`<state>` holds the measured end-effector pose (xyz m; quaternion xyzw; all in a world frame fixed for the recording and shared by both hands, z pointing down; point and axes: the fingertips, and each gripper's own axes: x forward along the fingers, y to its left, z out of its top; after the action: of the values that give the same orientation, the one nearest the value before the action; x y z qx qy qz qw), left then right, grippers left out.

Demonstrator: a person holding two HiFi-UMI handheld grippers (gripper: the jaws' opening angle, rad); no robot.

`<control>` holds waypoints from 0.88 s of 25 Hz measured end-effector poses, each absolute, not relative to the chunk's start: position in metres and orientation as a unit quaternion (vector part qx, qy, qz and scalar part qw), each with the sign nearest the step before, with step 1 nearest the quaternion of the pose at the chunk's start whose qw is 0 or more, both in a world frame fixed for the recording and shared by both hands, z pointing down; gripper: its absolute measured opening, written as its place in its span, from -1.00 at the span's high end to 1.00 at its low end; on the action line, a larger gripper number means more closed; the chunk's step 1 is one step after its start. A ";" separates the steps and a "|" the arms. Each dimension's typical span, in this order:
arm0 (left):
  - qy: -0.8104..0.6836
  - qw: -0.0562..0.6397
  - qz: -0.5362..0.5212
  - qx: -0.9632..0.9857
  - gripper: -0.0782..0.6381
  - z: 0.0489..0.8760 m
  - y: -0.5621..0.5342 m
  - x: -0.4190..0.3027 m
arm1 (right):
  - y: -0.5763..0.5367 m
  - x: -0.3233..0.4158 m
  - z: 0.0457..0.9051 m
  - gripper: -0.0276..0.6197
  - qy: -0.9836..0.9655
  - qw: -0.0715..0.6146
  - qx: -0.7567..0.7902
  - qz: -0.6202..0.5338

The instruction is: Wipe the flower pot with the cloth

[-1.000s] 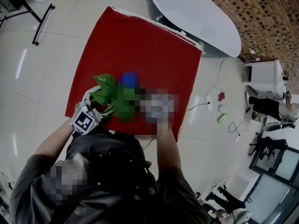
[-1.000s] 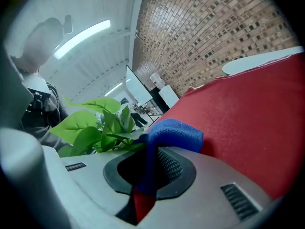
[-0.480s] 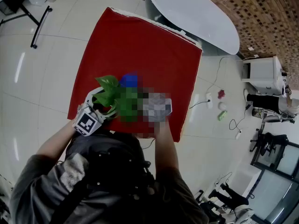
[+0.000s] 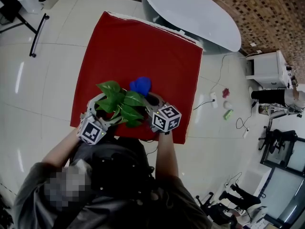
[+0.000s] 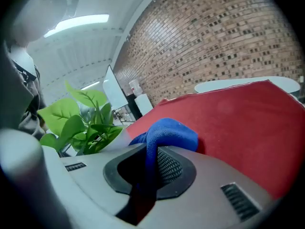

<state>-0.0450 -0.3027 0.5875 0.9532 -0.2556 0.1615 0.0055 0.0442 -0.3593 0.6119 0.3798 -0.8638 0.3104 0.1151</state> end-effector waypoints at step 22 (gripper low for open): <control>-0.511 0.072 0.108 0.850 -0.31 0.525 -0.225 -0.138 | -0.238 0.190 0.484 0.72 -0.810 -0.093 0.523 0.248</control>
<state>-0.1376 -0.2251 0.5245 0.8498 -0.5109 0.1076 0.0718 0.1898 -0.2381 0.4845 0.5231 -0.8100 0.2481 -0.0933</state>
